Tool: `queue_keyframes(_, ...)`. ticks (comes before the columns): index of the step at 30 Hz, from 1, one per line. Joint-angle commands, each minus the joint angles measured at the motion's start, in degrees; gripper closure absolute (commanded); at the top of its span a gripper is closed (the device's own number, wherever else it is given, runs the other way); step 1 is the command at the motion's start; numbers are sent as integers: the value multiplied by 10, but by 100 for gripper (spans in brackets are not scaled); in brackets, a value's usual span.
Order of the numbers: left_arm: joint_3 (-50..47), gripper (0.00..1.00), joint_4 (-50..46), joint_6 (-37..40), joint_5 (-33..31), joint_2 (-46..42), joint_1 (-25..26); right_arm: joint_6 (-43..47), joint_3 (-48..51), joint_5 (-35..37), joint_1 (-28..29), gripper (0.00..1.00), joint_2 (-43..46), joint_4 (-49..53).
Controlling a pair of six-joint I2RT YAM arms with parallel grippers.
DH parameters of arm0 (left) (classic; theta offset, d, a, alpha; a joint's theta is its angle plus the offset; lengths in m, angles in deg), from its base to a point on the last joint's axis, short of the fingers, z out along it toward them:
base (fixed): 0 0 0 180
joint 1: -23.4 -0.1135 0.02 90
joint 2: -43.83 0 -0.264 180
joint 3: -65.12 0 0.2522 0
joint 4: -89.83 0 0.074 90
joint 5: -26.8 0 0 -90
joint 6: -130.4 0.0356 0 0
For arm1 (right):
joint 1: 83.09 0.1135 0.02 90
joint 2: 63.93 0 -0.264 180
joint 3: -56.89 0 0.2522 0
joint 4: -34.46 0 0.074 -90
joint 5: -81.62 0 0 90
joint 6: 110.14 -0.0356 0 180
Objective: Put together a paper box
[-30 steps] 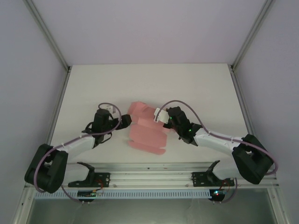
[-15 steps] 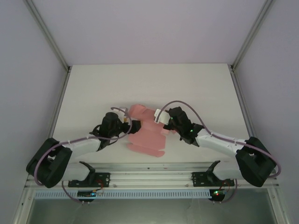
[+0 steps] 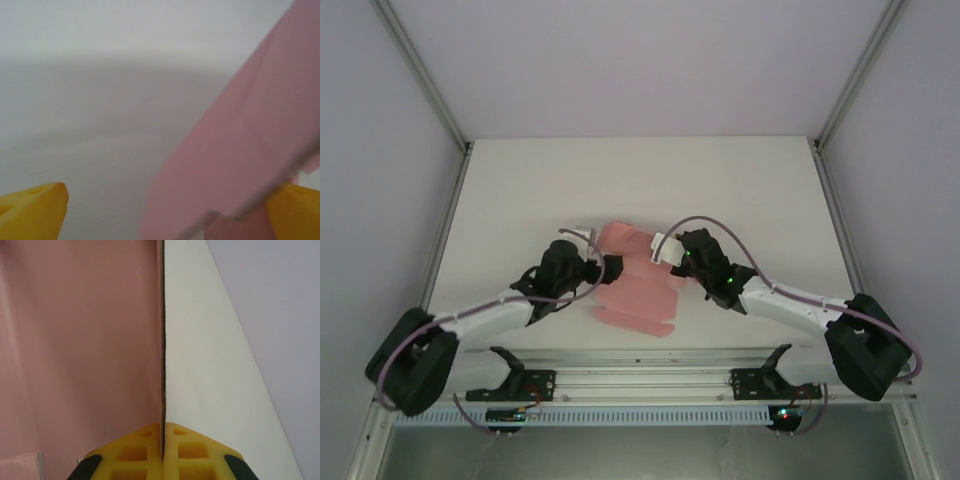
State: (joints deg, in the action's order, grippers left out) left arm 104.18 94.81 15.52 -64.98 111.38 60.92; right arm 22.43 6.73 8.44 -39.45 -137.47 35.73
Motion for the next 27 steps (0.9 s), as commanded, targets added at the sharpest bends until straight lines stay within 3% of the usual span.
queue_keyframes(1, -6, 0, -103, 0, -45, -78, 1, 35, 1, 39, 3, 100, -8, -42)
queue_keyframes(6, -9, 0, -202, -29, -104, -185, -28, 105, 9, 80, 11, 100, -25, -114)
queue_keyframes(12, -21, 0, -240, -78, -63, -237, -135, 196, 5, 128, 30, 100, -75, -172)
queue_keyframes(18, -18, 0, -214, -90, -16, -189, -195, 228, 29, 150, 53, 100, -119, -220)
queue_keyframes(27, 19, 0, -88, -21, 71, -19, -208, 323, 60, 190, 83, 100, -185, -372)
